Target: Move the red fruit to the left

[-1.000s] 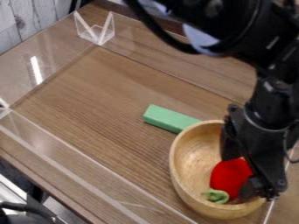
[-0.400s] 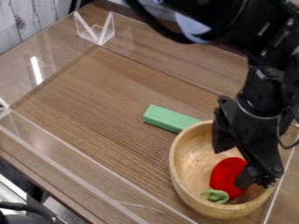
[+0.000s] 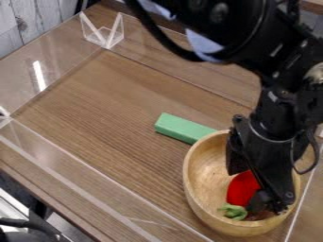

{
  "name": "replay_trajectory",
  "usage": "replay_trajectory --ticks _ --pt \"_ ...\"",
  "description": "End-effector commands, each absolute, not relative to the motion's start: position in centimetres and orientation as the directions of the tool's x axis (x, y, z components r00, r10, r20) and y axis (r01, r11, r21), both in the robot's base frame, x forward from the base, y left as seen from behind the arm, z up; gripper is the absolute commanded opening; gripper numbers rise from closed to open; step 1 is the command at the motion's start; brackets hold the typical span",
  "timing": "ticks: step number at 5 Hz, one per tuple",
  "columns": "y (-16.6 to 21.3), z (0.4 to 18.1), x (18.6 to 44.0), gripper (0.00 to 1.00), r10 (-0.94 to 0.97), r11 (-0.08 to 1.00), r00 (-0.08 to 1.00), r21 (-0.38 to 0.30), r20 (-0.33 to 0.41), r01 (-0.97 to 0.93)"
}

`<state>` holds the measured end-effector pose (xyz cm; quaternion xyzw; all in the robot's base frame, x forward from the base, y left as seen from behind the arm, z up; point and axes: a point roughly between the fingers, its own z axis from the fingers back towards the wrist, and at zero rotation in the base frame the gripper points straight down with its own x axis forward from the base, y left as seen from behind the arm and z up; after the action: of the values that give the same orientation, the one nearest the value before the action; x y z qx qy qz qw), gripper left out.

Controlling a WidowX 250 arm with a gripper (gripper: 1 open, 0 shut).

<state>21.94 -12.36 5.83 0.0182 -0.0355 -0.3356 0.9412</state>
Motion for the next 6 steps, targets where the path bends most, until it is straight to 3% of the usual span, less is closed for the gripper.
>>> replay_trajectory --ticks 1,2,5,6 --pt "-11.8 7.2 22.6 1.0 -0.619 0.786 0.781 0.074 0.089 0.614" --pt "-11.9 7.4 22.5 0.0 -0.633 0.774 0.769 0.073 0.087 0.629" --pt "-10.1 13.3 23.9 0.0 -0.531 0.846 0.837 0.145 0.133 0.513" --pt "-10.9 12.1 23.9 1.0 -0.505 0.861 0.855 0.142 0.117 0.488"
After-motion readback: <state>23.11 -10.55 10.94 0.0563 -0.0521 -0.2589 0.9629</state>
